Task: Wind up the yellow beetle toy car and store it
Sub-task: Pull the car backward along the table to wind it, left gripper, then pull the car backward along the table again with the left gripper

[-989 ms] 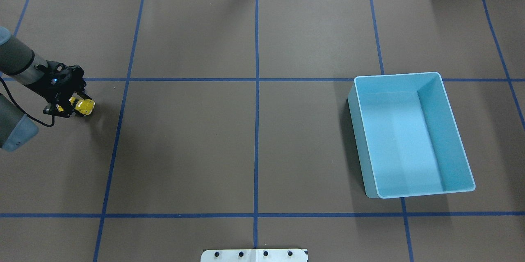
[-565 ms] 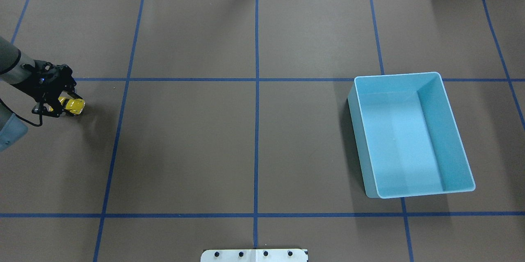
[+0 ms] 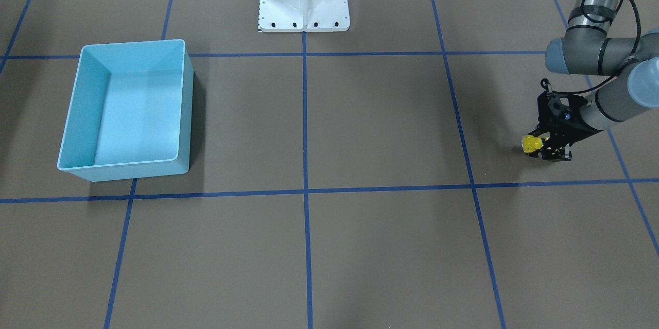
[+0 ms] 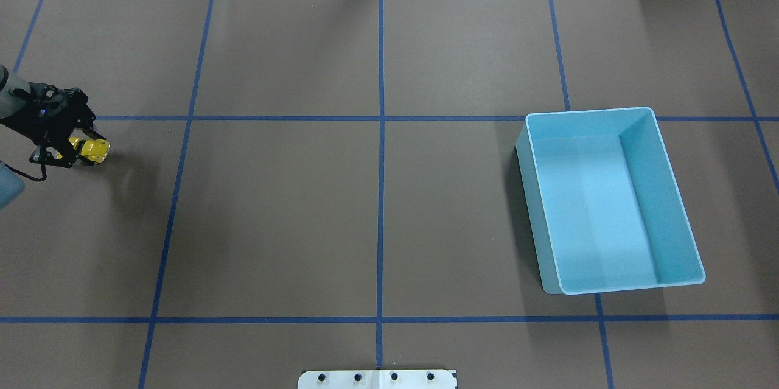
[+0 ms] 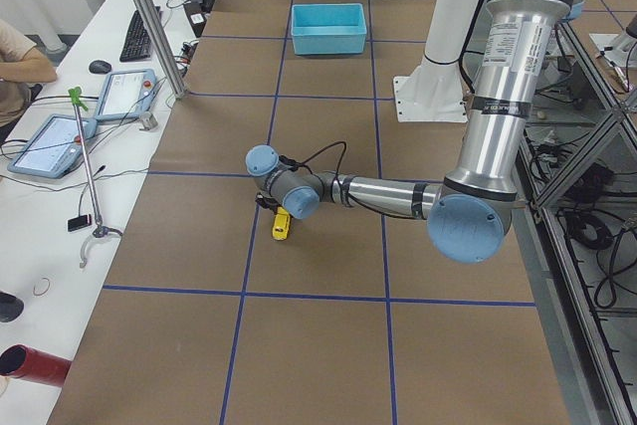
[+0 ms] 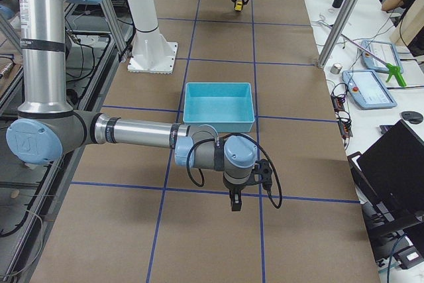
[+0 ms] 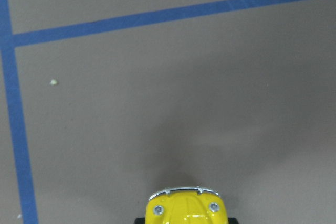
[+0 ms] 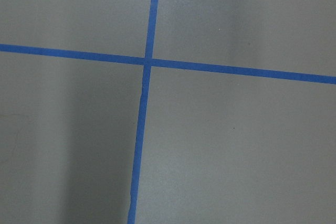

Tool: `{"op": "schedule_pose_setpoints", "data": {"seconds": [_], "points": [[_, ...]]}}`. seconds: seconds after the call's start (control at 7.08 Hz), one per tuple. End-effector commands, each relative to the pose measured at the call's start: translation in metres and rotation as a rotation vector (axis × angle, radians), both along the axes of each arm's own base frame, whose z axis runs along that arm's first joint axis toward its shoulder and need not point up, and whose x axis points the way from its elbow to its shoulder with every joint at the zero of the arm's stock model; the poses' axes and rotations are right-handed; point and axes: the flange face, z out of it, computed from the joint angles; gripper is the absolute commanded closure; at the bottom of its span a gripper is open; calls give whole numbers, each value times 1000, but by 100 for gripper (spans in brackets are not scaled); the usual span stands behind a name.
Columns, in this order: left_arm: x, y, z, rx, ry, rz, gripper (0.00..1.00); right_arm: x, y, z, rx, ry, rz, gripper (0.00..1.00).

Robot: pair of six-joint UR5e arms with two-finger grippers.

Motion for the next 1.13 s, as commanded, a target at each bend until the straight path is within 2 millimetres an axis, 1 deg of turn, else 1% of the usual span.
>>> {"op": "schedule_pose_setpoints", "data": {"seconds": [0.0, 0.14, 0.28, 0.42, 0.56, 0.71, 0.85, 0.99], "points": [[12, -39, -51, -35, -30, -21, 100, -1, 0, 0, 0, 0, -1, 0], [33, -54, -76, -68, -46, -16, 100, -1, 0, 0, 0, 0, -1, 0], [54, -56, -92, -75, -52, -27, 100, 0, 0, 0, 0, 0, 0, 0], [84, -56, -124, -89, -54, -64, 100, 0, 0, 0, 0, 0, 0, 0], [116, -46, -146, -110, -53, -78, 100, -1, 0, 0, 0, 0, -1, 0], [158, -27, -180, -140, -22, -72, 100, -1, 0, 0, 0, 0, -1, 0], [183, -8, -190, -132, -11, -34, 100, -1, 0, 0, 0, 0, -1, 0], [186, -4, -194, -99, 17, -22, 100, -1, 0, 0, 0, 0, -1, 0]]}}
